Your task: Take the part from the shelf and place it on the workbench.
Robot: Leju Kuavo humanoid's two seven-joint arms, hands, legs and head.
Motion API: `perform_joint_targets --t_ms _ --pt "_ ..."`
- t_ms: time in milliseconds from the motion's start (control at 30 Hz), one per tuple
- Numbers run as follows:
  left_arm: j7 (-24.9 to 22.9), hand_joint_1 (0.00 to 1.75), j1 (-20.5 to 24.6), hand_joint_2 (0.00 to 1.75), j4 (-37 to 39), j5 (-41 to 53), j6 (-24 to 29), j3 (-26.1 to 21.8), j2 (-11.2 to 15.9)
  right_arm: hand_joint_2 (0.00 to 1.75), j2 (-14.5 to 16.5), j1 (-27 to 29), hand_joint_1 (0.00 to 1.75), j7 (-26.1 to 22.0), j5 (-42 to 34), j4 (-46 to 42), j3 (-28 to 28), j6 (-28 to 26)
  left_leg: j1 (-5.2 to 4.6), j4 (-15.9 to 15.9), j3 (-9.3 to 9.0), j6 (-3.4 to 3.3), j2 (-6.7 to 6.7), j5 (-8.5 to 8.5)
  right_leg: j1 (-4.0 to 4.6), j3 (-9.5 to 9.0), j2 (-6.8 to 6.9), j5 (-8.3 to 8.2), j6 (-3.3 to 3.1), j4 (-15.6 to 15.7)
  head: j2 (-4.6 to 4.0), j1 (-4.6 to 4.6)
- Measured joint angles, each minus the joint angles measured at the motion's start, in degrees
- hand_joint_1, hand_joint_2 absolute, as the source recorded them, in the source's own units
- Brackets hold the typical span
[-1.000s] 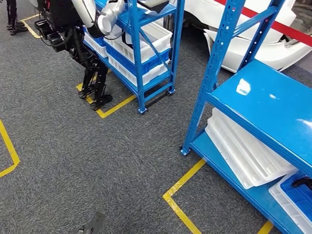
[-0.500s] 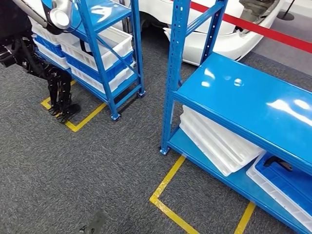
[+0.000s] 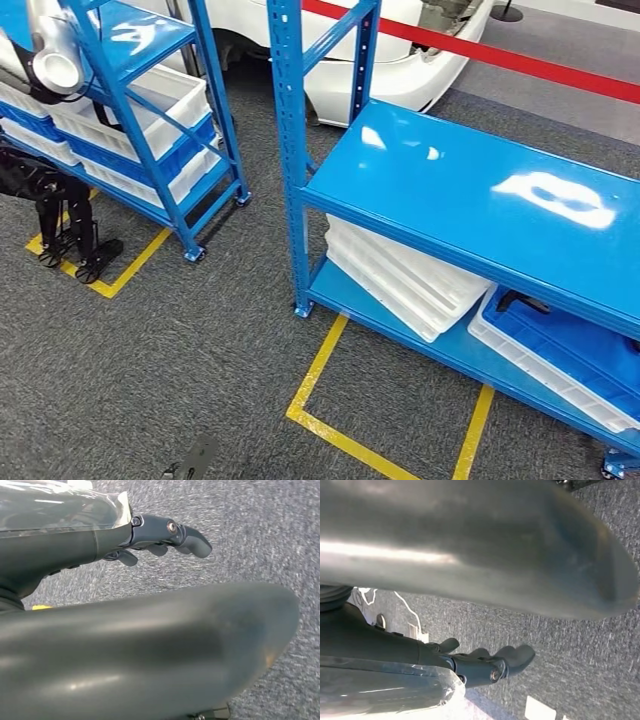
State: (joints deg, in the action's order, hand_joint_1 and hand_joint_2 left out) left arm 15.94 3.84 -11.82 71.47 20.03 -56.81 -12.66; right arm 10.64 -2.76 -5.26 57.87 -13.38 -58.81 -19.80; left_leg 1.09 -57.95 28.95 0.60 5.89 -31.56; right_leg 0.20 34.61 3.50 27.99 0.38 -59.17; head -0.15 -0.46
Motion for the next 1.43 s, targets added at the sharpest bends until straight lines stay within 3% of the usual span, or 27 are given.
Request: perform_joint_targets --t_ms 33,100,167,200,233,267,300,333,400,467,533,600,667,733,767,800,900,967,1033,1067,1200,1433 --pt "0.02 0.0 0.07 0.0 0.0 -0.01 -0.01 0.0 0.0 0.0 -0.01 0.06 0.0 0.06 0.03 0.04 0.01 0.04 0.07 0.1 -0.27 0.28 0.32 -0.27 -0.14 -0.08 -0.61 -0.03 -0.35 0.15 0.0 -0.06" --pt "0.11 0.0 0.28 0.0 0.0 -0.02 -0.02 0.0 0.0 0.0 -0.02 0.19 0.0 0.18 0.07 0.14 0.02 0.13 0.2 -1.7 0.11 0.71 -1.33 -1.82 -0.41 -0.45 -1.84 -0.11 -1.1 0.61 0.01 -0.15" --pt "0.18 0.0 0.27 0.0 0.0 -0.02 -0.02 -0.01 0.0 0.0 -0.02 0.08 0.0 0.25 0.1 0.19 0.02 0.31 0.16 -7.92 3.02 0.73 -4.1 -4.92 -0.48 -0.68 -3.13 -0.1 -1.71 0.79 0.01 -0.3" --pt "0.18 0.0 0.12 0.0 0.0 -0.03 -0.03 -0.01 0.0 0.0 -0.01 -0.01 0.0 0.26 0.12 0.21 0.03 0.45 0.07 -11.85 5.12 0.65 -4.75 -6.35 -0.43 -0.72 -3.93 -0.06 -1.92 0.79 0.01 -0.35" --pt "0.16 0.0 -0.05 0.0 0.0 -0.03 -0.04 -0.02 0.0 0.0 -0.01 -0.05 0.0 0.27 0.15 0.23 0.05 0.63 0.0 -14.77 6.91 0.53 -5.03 -6.94 -0.38 -0.81 -4.84 -0.01 -2.01 0.78 0.01 -0.36" --pt "0.14 0.0 -0.17 0.0 0.0 -0.04 -0.06 -0.03 0.0 0.0 0.0 -0.02 0.0 0.29 0.17 0.25 0.1 0.8 -0.05 -15.86 7.96 0.38 -5.18 -6.43 -0.33 -0.95 -5.78 0.06 -2.05 0.76 0.01 -0.37" --pt "0.14 0.0 -0.22 0.0 0.0 -0.04 -0.08 -0.04 0.0 0.0 0.0 0.04 0.0 0.3 0.21 0.27 0.16 0.94 -0.07 -14.81 8.05 0.18 -5.35 -4.81 -0.3 -1.14 -6.7 0.14 -2.04 0.74 0.01 -0.37" --pt "0.13 0.0 -0.2 0.0 0.0 -0.04 -0.09 -0.04 0.0 0.0 0.0 0.1 0.0 0.31 0.23 0.29 0.22 1.04 -0.07 -11.79 7.22 -0.05 -5.79 -2.39 -0.29 -1.38 -7.57 0.25 -1.96 0.72 0.01 -0.37" --pt "0.16 0.0 -0.1 0.0 0.0 -0.04 -0.1 -0.04 0.01 0.0 0.04 0.08 0.0 0.32 0.27 0.34 0.31 1.13 0.13 -4.79 4.79 -0.5 -8.29 1.48 -0.28 -1.57 -9.09 0.5 -1.66 0.55 0.01 -0.33" --pt "0.16 0.0 -0.13 0.0 0.0 -0.03 -0.15 -0.04 0.02 0.0 0.07 0.0 0.0 0.32 0.32 0.39 0.34 1.28 0.21 -1.57 3.64 -0.66 -10.28 2.32 -0.44 -1.23 -10.36 0.52 -1.08 0.42 0.0 -0.33" --pt "0.11 0.0 -0.18 0.0 0.0 -0.04 -0.19 -0.06 0.0 0.0 0.04 0.17 0.0 0.41 0.45 0.45 0.37 1.61 0.16 -1.11 3.46 -0.89 -9.75 2.2 -0.67 -0.93 -11.32 0.45 -0.36 0.47 0.0 -0.36" --pt "0.1 0.0 -0.03 0.0 0.0 -0.04 -0.19 -0.08 -0.04 0.0 0.04 0.42 0.0 0.64 0.66 0.54 0.4 1.89 0.36 -0.74 3.12 -1.44 -8.61 2.31 -0.58 -0.42 -9.22 1.36 0.36 -0.75 0.01 -0.18" --pt "0.14 0.0 0.04 0.0 0.0 -0.04 -0.19 -0.09 -0.07 0.0 0.06 0.26 0.0 0.9 0.9 0.61 0.5 2.04 0.46 -0.54 2.81 -1.91 -7.08 2.21 -0.55 2.25 -5.54 4.28 1.01 -6.22 0.01 0.08" --pt "0.08 0.0 -0.14 0.0 0.0 -0.04 -0.19 -0.09 -0.08 0.0 0.07 0.03 0.0 1.07 1.14 0.65 0.74 2.2 0.43 -0.55 2.68 -2.04 -5.42 1.94 -0.85 6.06 -4.13 7.01 1.46 -13.37 0.01 0.16" --pt "0.05 0.0 -0.21 0.0 0.0 -0.04 -0.19 -0.09 -0.08 0.0 0.07 0.04 0.0 1.17 1.31 0.66 0.89 2.24 0.42 -0.56 2.6 -1.97 -4.8 1.8 -0.98 6.97 -3.93 7.07 1.62 -14.97 0.0 0.15" --pt "0.04 0.0 -0.2 0.0 0.0 -0.05 -0.19 -0.09 -0.08 0.0 0.07 0.14 0.0 1.36 1.56 0.67 1.04 2.26 0.43 -0.56 2.47 -1.85 -4.39 1.66 -1.08 6.65 -3.8 6.04 1.69 -14.25 0.01 0.14" --pt "0.08 0.0 0.03 0.0 0.0 -0.04 -0.2 -0.09 -0.12 0.0 0.02 0.43 0.0 2.02 2.34 0.68 1.33 2.15 0.41 -0.55 1.81 -1.22 -3.77 1.13 -0.98 1.02 -3.19 0.97 1.29 -3.41 0.01 0.15" --pt "0.13 0.0 0.1 0.87 0.0 -0.04 -0.21 -0.09 -0.15 0.0 0.04 0.34 0.0 2.21 2.48 0.69 1.38 2.04 0.21 -0.59 1.63 -0.88 -3.6 0.81 -0.76 -0.96 -2.85 0.31 0.95 0.44 0.01 0.09" --pt "0.21 0.0 0.08 1.75 0.0 -0.01 -0.25 -0.09 -0.15 0.0 0.14 0.29 0.0 2.5 2.6 0.71 1.41 1.87 0.1 -0.52 1.48 -1.03 -3.57 0.66 -0.73 -1.09 -2.91 0.45 0.91 0.7 0.0 0.0" --pt "0.25 0.0 0.06 1.75 0.0 0.01 -0.27 -0.09 -0.15 0.0 0.18 0.3 0.0 2.83 2.74 0.72 1.42 1.76 0.1 -0.4 1.35 -1.16 -3.57 0.64 -0.75 -1.13 -2.93 0.48 0.91 0.77 0.0 -0.02" --pt "0.33 0.0 0.07 1.75 0.0 0.26 -0.32 -0.09 -0.15 1.75 0.21 0.28 0.0 4.39 3.48 0.72 1.65 1.17 0.15 0.39 0.91 -0.87 -3.56 0.87 -0.65 -1.2 -2.93 0.74 0.49 0.76 0.0 -0.02" --pt "1.03 0.0 0.06 1.75 0.0 0.34 -0.62 -0.09 -0.15 1.75 0.26 0.25 0.0 5.28 4.17 0.74 2.4 0.98 0.19 0.74 0.76 -0.06 -3.56 0.92 -0.54 -1.24 -2.92 0.89 0.24 0.68 0.0 -0.02"
